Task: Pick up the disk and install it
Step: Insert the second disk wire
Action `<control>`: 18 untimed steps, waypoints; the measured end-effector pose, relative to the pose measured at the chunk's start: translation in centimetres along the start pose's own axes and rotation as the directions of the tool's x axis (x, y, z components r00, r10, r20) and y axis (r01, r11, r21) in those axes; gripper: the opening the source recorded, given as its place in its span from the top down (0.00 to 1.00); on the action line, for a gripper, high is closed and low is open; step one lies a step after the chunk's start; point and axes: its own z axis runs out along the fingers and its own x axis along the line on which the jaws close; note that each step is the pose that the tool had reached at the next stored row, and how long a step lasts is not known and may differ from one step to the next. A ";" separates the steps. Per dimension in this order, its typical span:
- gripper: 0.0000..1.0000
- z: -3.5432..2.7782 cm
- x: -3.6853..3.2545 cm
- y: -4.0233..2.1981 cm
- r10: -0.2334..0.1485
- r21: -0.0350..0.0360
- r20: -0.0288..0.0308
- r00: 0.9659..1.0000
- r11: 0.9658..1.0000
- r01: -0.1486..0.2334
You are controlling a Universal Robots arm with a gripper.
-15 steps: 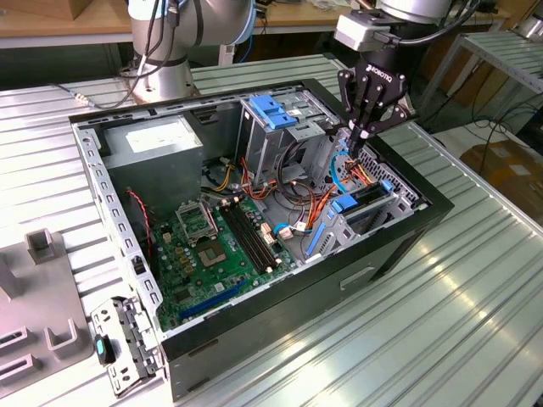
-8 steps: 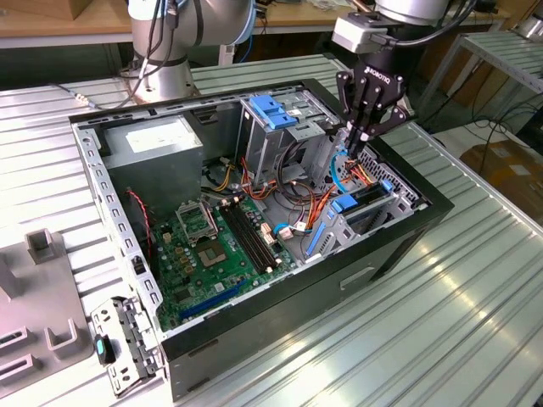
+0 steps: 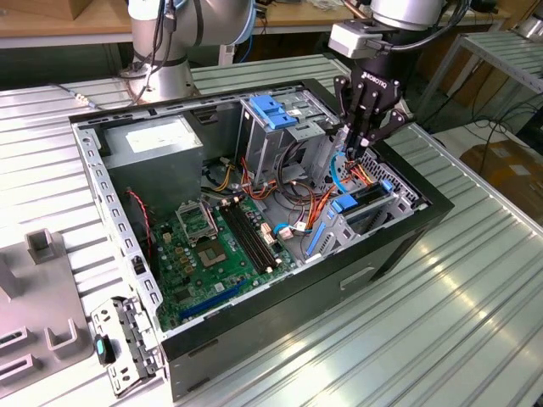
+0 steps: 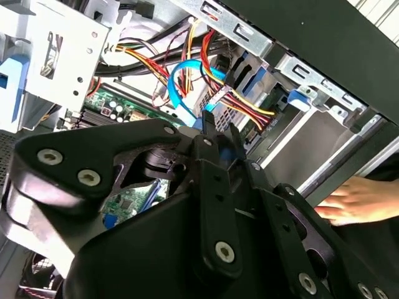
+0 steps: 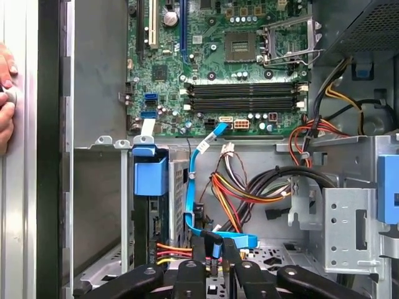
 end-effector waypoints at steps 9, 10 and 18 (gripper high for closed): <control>0.89 0.31 -0.26 -0.22 0.002 0.000 -0.052 0.999 1.000 -0.002; 0.82 0.30 -0.29 -0.32 0.003 0.000 -0.063 0.998 1.000 -0.003; 0.82 0.33 -0.36 -0.57 0.004 0.000 -0.091 0.996 1.000 -0.004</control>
